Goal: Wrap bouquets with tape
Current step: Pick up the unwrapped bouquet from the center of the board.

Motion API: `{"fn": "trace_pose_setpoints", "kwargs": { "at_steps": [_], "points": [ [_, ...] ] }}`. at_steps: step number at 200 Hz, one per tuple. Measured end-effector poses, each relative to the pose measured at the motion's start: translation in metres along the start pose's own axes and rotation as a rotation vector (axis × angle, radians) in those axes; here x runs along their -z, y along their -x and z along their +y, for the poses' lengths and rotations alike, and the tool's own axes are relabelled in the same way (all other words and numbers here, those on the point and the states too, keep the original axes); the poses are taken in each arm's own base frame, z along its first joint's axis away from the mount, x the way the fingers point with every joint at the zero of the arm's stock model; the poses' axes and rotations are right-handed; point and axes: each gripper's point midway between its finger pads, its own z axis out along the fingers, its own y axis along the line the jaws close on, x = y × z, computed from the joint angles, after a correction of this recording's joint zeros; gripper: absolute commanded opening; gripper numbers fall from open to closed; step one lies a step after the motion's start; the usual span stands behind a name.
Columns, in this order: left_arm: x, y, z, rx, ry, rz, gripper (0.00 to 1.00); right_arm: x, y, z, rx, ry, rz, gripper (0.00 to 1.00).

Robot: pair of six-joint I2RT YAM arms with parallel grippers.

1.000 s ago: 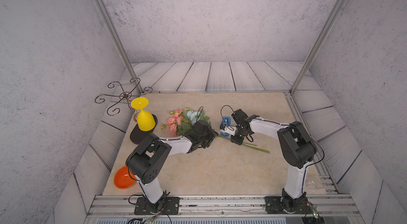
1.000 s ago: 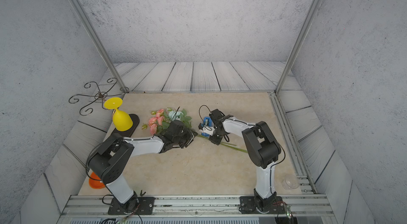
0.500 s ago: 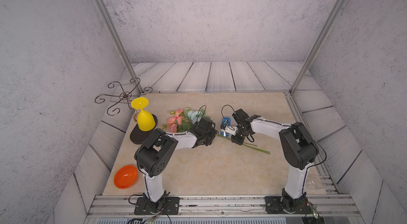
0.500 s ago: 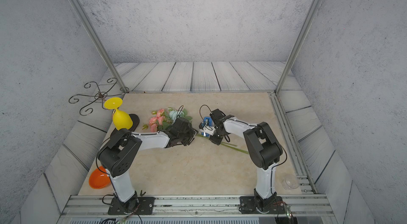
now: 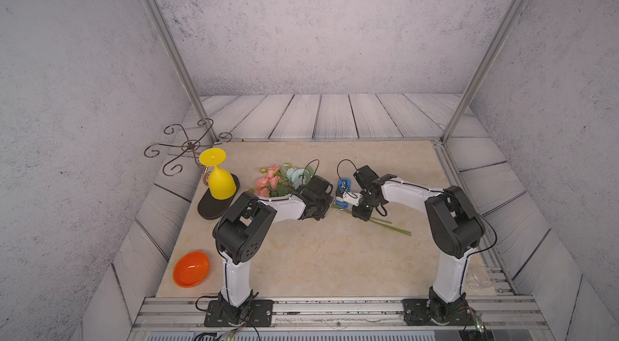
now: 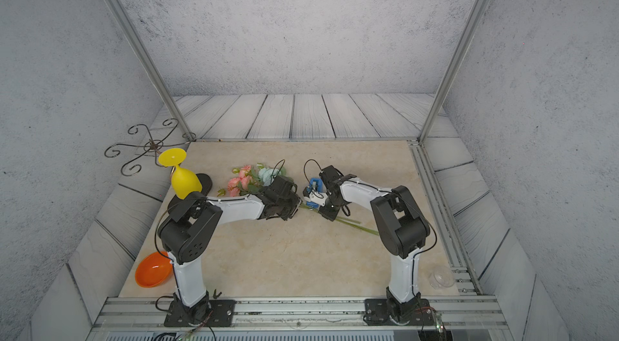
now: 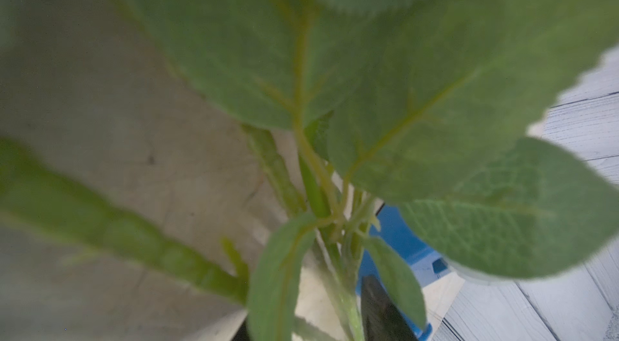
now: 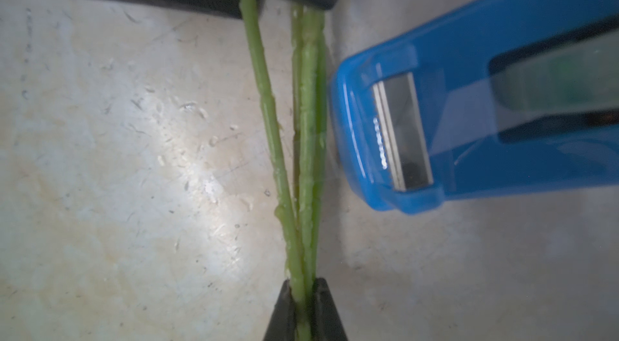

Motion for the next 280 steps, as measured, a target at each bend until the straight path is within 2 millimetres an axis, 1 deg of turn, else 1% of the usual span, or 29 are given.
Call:
{"fn": "trace_pose_setpoints", "kwargs": {
  "at_steps": [13, 38, 92, 101, 110, 126, 155, 195, 217, 229, 251, 280],
  "points": [
    [-0.002, 0.0, 0.001, 0.001, 0.008, -0.004, 0.32, 0.001, 0.0, 0.0, 0.0, 0.001, 0.001, 0.0],
    [-0.004, 0.001, 0.0, 0.004, 0.021, -0.013, 0.27, 0.002, 0.001, 0.002, -0.001, 0.011, -0.002, 0.0],
    [-0.007, -0.002, 0.0, -0.002, 0.029, -0.025, 0.26, 0.002, 0.002, 0.004, -0.011, 0.024, -0.006, 0.0],
    [-0.008, -0.002, -0.001, 0.0, 0.027, -0.025, 0.24, 0.002, 0.002, 0.004, -0.012, 0.026, -0.008, 0.0],
    [-0.008, -0.003, -0.002, 0.004, 0.027, -0.024, 0.2, 0.002, 0.003, 0.005, -0.014, 0.029, -0.01, 0.0],
    [-0.01, -0.002, -0.002, 0.019, 0.023, -0.026, 0.0, 0.002, 0.003, 0.007, -0.018, 0.04, -0.015, 0.0],
    [-0.01, -0.001, -0.009, 0.021, 0.002, -0.031, 0.0, 0.002, 0.003, 0.01, -0.042, 0.057, -0.017, 0.0],
    [-0.009, 0.0, -0.008, 0.012, 0.011, -0.037, 0.0, 0.002, 0.004, 0.01, -0.043, 0.059, -0.018, 0.0],
    [-0.009, 0.0, -0.008, 0.009, 0.011, -0.041, 0.0, 0.002, 0.004, 0.01, -0.044, 0.059, -0.018, 0.08],
    [-0.009, 0.0, -0.008, 0.006, 0.011, -0.043, 0.0, 0.002, 0.003, 0.01, -0.049, 0.06, -0.017, 0.23],
    [-0.009, 0.001, -0.004, -0.012, 0.029, -0.056, 0.0, 0.002, 0.002, 0.009, -0.078, 0.053, -0.01, 0.42],
    [-0.009, 0.004, -0.001, -0.032, 0.042, -0.072, 0.0, 0.004, 0.001, 0.008, -0.114, 0.047, 0.005, 0.45]
  ]
}}
